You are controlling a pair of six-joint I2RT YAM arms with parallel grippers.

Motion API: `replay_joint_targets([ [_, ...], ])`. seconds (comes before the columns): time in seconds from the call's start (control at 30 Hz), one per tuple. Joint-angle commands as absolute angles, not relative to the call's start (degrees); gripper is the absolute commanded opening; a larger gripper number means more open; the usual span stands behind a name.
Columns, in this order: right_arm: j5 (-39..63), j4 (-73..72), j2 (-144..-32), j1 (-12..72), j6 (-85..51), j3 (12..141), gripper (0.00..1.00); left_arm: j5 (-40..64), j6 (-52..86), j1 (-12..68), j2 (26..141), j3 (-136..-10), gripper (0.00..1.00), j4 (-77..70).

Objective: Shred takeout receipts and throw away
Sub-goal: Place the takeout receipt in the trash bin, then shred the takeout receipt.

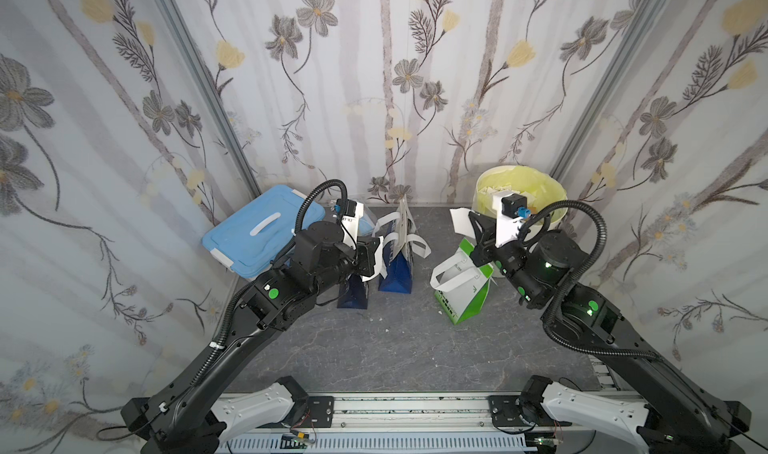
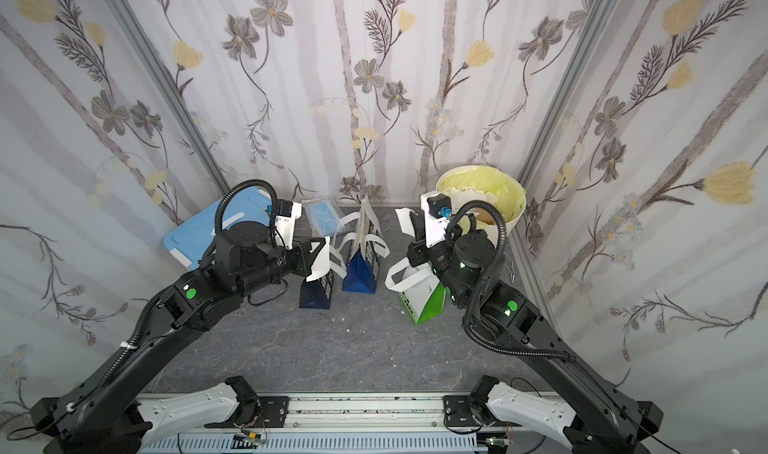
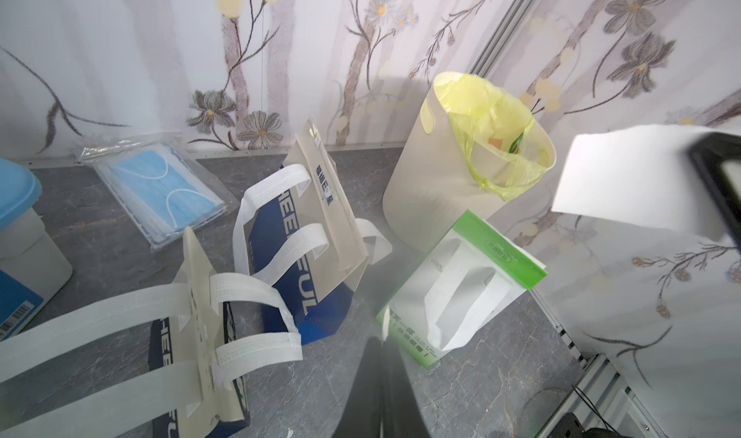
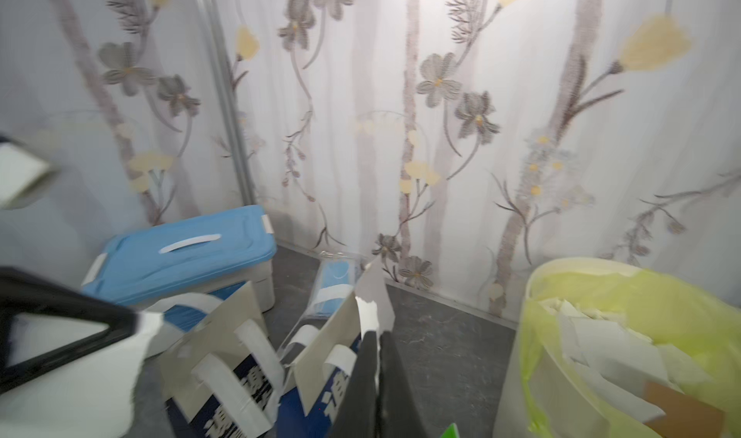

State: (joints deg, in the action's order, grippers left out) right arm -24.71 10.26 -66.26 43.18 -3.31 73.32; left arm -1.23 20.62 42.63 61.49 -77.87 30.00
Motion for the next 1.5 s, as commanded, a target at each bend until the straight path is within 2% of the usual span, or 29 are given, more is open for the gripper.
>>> replay_joint_targets([
  [0.0,-30.8,13.2,-68.5,34.7,-18.0,76.1,0.0,-0.5,23.1,42.6,61.2,-77.3,0.0,21.2],
  [0.2,-25.4,16.5,-75.2,19.3,-27.2,80.4,0.0,1.6,26.8,42.6,61.8,-76.2,0.0,15.2],
  [0.33,-19.5,23.2,-83.9,12.0,-29.7,88.4,0.0,2.7,29.2,42.6,62.4,-75.6,0.0,12.9],
  [0.37,-18.4,25.4,-86.6,10.5,-30.0,91.1,0.1,2.9,30.1,42.6,62.5,-75.4,0.0,12.2],
  [0.4,-17.7,27.5,-88.9,9.4,-30.1,93.5,0.27,3.0,31.2,42.6,62.5,-75.0,0.0,11.3],
  [0.47,-15.8,30.2,-93.4,7.9,-29.9,97.0,0.49,3.2,32.9,42.6,62.6,-74.4,0.0,9.4],
  [0.7,-19.3,37.7,-98.1,7.0,-28.2,105.4,0.68,4.2,35.5,42.6,63.3,-73.2,0.0,5.4],
  [0.83,-20.4,39.3,-96.3,7.0,-27.1,106.5,0.7,4.2,36.4,42.6,63.7,-72.9,0.0,3.8],
  [0.93,-10.8,38.5,-92.9,8.6,-26.4,106.3,0.65,3.4,38.0,42.6,63.6,-71.7,0.0,0.2],
  [1.07,3.1,35.3,-86.5,18.0,-23.2,103.2,0.63,2.5,40.9,42.5,63.5,-70.0,0.0,-6.0],
  [1.23,16.6,19.3,-77.7,30.2,-31.2,89.3,0.64,2.5,44.3,42.5,63.2,-69.0,0.0,-10.7],
  [1.33,21.3,9.4,-75.2,35.7,-37.2,82.7,0.66,3.9,46.2,42.5,62.9,-68.5,0.0,-13.8],
  [1.47,23.0,4.4,-75.2,40.6,-40.0,80.8,0.69,7.2,48.7,42.5,63.0,-68.2,0.0,-16.2],
])
